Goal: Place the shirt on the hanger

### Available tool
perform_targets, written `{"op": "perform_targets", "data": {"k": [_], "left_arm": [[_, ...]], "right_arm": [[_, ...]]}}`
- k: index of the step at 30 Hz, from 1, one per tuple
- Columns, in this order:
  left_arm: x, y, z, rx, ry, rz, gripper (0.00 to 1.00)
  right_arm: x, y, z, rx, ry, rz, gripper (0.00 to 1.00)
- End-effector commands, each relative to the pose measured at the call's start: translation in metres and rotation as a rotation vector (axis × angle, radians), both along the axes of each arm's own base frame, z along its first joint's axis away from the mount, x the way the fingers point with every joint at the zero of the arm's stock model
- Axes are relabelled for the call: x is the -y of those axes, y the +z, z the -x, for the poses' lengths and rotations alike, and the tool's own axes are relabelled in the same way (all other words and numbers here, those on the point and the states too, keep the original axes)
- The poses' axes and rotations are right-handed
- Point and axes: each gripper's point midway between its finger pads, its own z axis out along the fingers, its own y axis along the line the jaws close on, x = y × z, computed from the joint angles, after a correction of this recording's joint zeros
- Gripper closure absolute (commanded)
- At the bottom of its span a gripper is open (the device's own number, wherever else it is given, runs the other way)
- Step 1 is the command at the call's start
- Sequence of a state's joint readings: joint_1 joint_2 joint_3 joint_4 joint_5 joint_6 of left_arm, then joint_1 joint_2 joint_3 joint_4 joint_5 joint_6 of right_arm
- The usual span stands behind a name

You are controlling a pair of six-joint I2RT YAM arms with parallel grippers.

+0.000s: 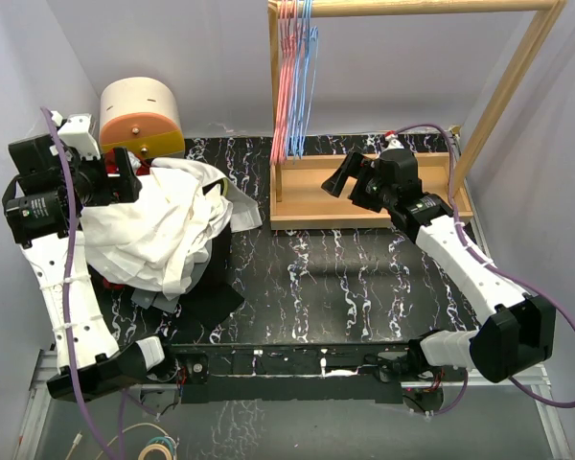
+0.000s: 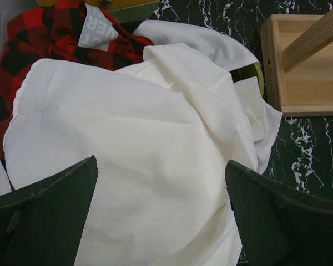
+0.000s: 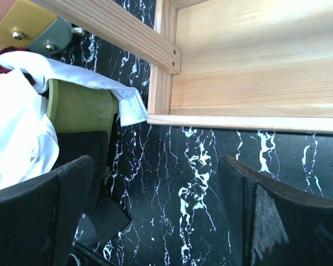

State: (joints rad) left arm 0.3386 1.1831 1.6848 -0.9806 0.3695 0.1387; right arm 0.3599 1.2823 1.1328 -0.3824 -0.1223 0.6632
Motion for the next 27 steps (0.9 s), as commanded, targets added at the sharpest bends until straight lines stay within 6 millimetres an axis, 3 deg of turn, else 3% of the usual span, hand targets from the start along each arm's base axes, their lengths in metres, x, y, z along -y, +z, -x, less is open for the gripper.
{"op": "perform_targets", "data": {"k": [1, 4, 7, 12, 14, 19, 25, 27], "left_arm": [[-0.014, 0.004, 0.005, -0.036, 0.042, -0.060, 0.03], [0.013, -0.014, 0.015, -0.164, -0.232, -0.054, 0.03], [0.032, -0.017, 0.020, -0.224, -0.395, 0.003, 0.03], [0.034, 0.001, 0.021, -0.147, -0.457, -0.090, 0.03], [0.048, -0.002, 0.015, -0.162, -0.500, -0.072, 0.03], [0.087, -0.026, 0.003, -0.260, -0.623, -0.071, 0.03], [0.087, -0.055, -0.010, -0.336, -0.616, -0.115, 0.03], [0.084, -0.063, -0.011, -0.355, -0.604, -0.137, 0.07]], "right_arm": [[-0.010, 0.025, -0.007, 0.095, 0.054, -0.023, 0.02], [-0.013, 0.026, -0.005, 0.109, 0.073, -0.034, 0.02], [-0.016, 0.027, -0.002, 0.114, 0.095, -0.047, 0.02], [-0.016, 0.028, 0.001, 0.137, 0.112, -0.038, 0.02], [-0.015, 0.029, 0.001, 0.144, 0.113, -0.033, 0.02], [-0.019, 0.029, 0.002, 0.146, 0.134, -0.043, 0.01], [-0.019, 0.034, 0.004, 0.155, 0.136, -0.055, 0.02], [-0.018, 0.034, 0.006, 0.159, 0.133, -0.054, 0.02]]}}
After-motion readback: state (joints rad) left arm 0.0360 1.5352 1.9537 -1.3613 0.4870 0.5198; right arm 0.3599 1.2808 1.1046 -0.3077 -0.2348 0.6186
